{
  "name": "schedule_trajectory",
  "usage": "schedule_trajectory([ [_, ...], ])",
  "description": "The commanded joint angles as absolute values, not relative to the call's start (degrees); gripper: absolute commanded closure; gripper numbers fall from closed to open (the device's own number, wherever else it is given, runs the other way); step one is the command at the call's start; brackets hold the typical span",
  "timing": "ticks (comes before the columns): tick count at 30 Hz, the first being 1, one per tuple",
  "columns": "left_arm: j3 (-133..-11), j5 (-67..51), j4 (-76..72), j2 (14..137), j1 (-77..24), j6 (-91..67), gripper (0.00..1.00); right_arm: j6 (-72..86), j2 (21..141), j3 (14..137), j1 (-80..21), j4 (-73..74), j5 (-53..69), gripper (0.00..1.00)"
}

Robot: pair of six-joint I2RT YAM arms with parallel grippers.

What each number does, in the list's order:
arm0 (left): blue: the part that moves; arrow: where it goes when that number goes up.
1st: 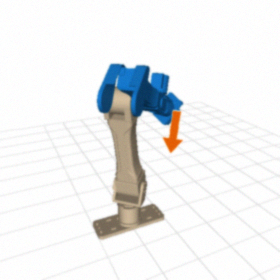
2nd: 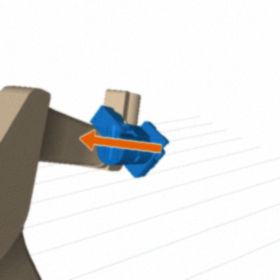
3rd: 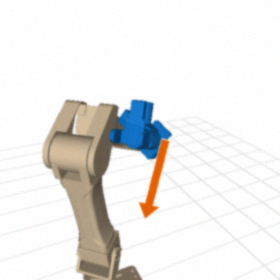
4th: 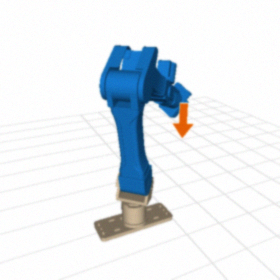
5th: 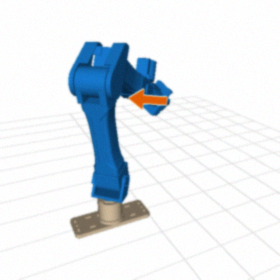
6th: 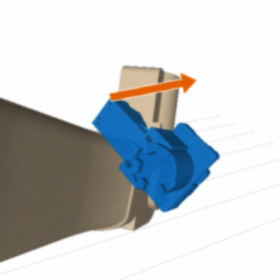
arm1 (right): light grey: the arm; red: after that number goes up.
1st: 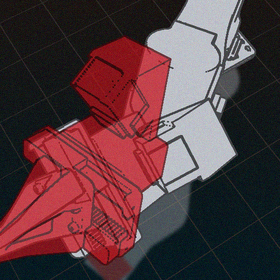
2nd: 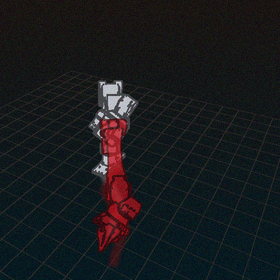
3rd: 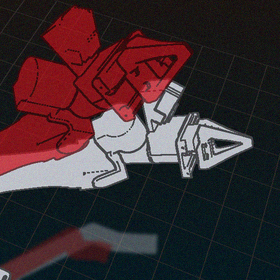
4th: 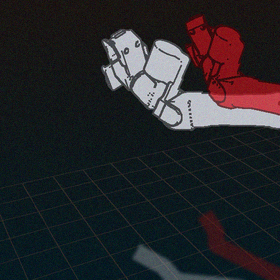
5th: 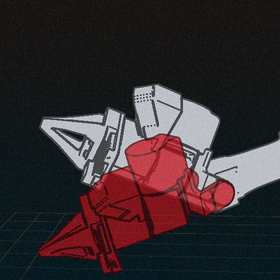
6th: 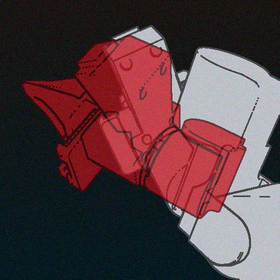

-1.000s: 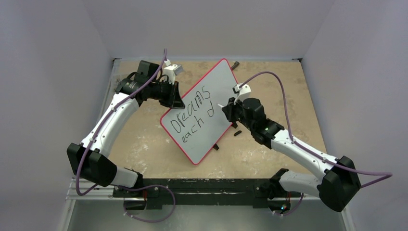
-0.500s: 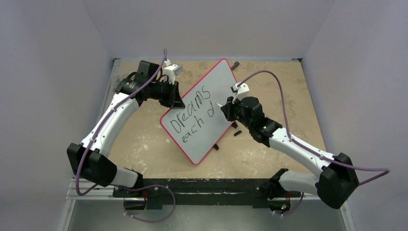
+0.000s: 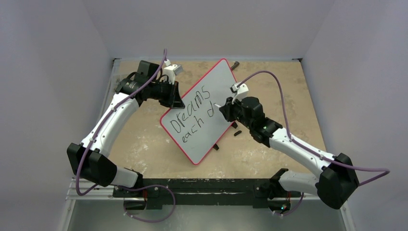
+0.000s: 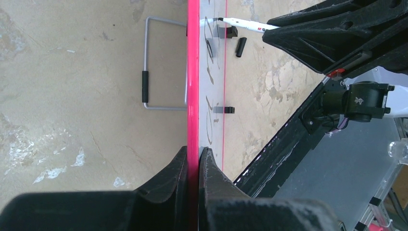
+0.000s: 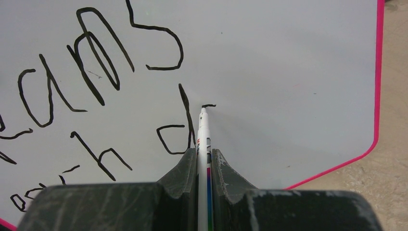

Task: Write a sentence on the whiteboard

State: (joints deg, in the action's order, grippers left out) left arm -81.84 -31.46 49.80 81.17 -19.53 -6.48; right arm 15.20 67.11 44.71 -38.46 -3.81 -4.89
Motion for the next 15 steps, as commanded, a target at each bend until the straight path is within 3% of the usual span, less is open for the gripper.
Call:
schedule_trajectory([
  [1, -82.0, -22.9, 49.4, 80.7, -19.7, -1.4, 1.0, 15.6, 66.7, 43.1, -38.6, -5.6, -1.8, 1.0],
  [15, -82.1, -22.8, 49.4, 80.8, -19.7, -1.5, 1.0, 16.6, 64.1, 40.6, -38.5, -3.7, -4.2, 1.0],
])
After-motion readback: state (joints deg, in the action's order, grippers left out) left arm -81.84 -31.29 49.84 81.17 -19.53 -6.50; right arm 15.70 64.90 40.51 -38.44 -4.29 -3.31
